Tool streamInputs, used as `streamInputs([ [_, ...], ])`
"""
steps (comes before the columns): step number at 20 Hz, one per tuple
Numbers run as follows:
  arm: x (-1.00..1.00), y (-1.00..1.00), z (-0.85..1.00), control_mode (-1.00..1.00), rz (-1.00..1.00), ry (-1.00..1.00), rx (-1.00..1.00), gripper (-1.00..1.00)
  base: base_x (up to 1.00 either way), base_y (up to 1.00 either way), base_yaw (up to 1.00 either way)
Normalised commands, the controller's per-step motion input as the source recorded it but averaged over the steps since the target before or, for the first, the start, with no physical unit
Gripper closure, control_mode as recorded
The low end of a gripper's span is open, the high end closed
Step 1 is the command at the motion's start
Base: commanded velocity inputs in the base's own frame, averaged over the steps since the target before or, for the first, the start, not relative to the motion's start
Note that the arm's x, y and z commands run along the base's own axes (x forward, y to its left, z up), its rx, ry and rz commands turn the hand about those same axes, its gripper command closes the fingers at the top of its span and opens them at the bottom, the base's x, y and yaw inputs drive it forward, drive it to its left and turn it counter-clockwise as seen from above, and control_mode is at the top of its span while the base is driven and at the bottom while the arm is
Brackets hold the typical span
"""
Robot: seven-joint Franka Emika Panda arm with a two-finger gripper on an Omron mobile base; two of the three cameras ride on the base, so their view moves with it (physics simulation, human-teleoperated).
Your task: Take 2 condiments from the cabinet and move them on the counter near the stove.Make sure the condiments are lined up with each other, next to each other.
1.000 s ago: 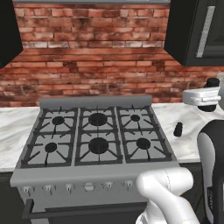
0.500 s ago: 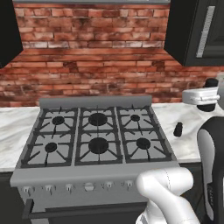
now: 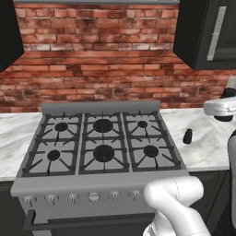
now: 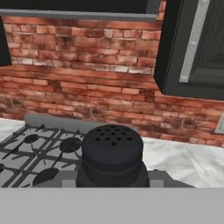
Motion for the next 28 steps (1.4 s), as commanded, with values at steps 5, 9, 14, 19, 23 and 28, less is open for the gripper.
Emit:
streamInputs([
  [5, 0.01, -0.5, -0.17, -1.0, 0.04, 0.03, 0.0, 1.0, 0.0, 0.0, 0.0],
  [9, 0.0, -0.42, -0.21, -1.0, 0.0, 0.0, 0.0, 1.0, 0.0, 0.0, 0.0],
  [14, 0.05, -0.39, -0.37, -1.0, 0.0, 0.0, 0.0, 1.0, 0.0, 0.0, 0.0],
  [19, 0.12, -0.06, -0.19, -1.0, 0.0, 0.0, -0.08, 1.0, 0.0, 0.0, 0.0],
  [23, 0.21, -0.01, -0.35, -1.0, 0.0, 0.12, -0.08, 1.0, 0.0, 0.0, 0.0],
  [28, 0.2, -0.11, -0.47, -1.0, 0.0, 0.12, -0.05, 1.0, 0.0, 0.0, 0.0],
])
